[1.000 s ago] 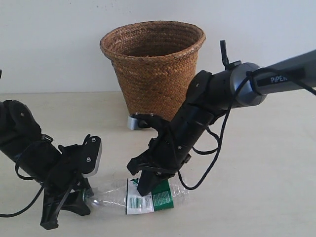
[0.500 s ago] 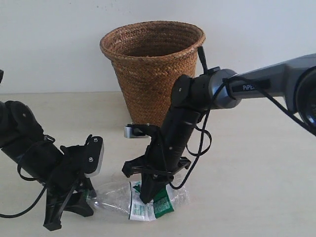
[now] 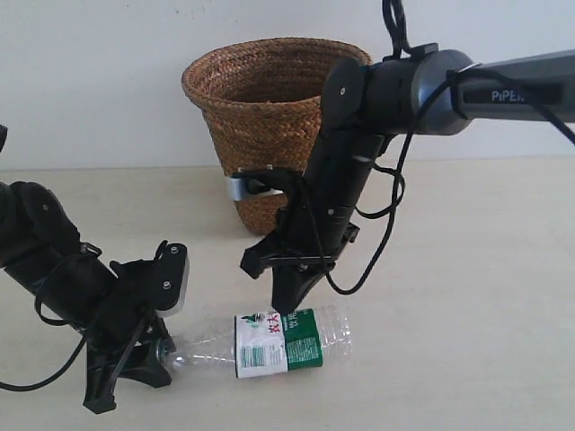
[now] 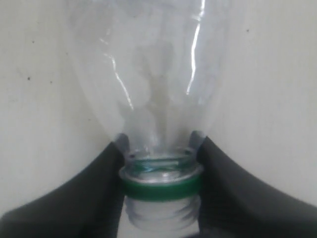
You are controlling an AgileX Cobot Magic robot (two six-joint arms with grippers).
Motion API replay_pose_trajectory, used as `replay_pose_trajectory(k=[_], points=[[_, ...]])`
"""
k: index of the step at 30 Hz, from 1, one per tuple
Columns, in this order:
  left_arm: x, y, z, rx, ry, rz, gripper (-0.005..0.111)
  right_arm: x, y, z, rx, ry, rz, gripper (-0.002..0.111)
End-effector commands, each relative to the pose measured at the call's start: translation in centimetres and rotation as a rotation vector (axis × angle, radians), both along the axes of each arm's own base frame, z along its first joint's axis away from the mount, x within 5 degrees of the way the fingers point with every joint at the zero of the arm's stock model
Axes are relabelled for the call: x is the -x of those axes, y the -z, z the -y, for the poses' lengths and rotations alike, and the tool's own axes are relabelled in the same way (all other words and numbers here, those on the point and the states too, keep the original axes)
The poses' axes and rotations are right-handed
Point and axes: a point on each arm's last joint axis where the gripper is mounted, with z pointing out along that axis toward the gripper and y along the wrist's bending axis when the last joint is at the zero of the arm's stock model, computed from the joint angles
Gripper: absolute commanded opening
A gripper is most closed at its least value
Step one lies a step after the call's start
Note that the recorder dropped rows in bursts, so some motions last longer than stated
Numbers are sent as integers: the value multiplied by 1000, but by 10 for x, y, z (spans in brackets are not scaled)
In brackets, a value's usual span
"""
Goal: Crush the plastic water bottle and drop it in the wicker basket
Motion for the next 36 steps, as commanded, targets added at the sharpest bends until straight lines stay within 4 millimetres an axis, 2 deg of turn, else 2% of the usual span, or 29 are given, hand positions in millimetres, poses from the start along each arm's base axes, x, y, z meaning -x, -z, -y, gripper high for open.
replay_pose_trajectory(k=[1,5,10,19,20,24,29,32,34,36], points=[[-6,-5,1,11,-13,19,4,3,-8,-7,-127,2,-25,0],[-6,-5,1,11,-9,20,4,3,2,-21,-148,15,-2,0],[-6,-5,1,11,-9,20,4,3,28,-37,-149,37,4,0],[-6,-5,1,14,-12,19,4,1,81,-40,-86,61,-84,0],[-6,-5,1,14,-12,19,4,2,93,-39,-67,61,-113,0],[-6,-5,2,28,-30,15,4,2,113,-38,-37,80,-141,0],[-6,-6,2,36,-40,13,4,-6,122,-42,-11,89,-164,0],[-6,-6,3,36,-39,11,4,-5,129,-37,48,57,-159,0],[-6,-6,3,36,-39,11,4,-9,112,-34,26,58,-129,0],[-6,-6,3,36,-39,11,4,-12,84,-32,-7,61,-88,0]])
